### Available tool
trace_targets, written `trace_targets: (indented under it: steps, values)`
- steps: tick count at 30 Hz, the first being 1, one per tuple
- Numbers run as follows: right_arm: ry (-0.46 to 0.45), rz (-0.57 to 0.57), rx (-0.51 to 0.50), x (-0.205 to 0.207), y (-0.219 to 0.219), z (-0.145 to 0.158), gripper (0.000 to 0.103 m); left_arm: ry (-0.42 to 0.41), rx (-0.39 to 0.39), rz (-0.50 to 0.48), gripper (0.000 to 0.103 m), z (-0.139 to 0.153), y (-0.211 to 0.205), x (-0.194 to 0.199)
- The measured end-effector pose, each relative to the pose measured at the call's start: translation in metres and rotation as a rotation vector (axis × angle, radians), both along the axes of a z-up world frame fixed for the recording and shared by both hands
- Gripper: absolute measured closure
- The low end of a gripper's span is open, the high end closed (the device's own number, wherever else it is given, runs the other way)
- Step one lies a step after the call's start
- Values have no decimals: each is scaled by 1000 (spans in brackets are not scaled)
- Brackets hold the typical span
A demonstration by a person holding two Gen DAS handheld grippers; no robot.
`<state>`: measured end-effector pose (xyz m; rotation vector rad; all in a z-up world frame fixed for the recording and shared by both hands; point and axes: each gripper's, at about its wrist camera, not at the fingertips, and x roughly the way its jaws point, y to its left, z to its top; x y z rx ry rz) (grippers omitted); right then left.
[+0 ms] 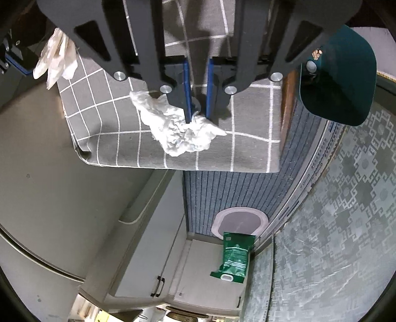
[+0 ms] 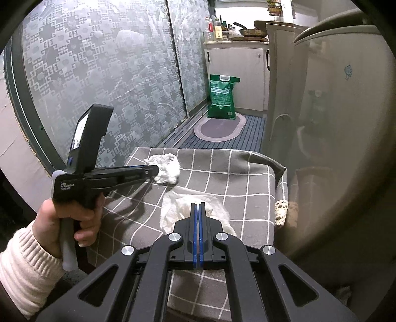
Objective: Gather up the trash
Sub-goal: 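Grasp the crumpled white tissue with the left tool, then carry the tissue in the left tool while the right tool carries the bag to the bin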
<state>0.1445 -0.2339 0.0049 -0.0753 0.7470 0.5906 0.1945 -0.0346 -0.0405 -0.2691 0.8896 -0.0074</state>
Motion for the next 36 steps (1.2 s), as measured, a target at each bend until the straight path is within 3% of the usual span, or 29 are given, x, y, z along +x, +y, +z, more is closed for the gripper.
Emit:
trace_targets:
  steps: [13,19,28,36]
  values:
    - [-1,-42,35,7,-6,7,102,-77,43,-113,96,29,-9,-31]
    - [-5,-33,38,10,6,11,102,-109,73,-122,96,41,6,-45]
    - [-5,14,41,11,46,16,102,-144,100,-36,96,54,69,-71]
    - [-21,101,75,5,102,32,102,-124,117,60,96,49,134,-96]
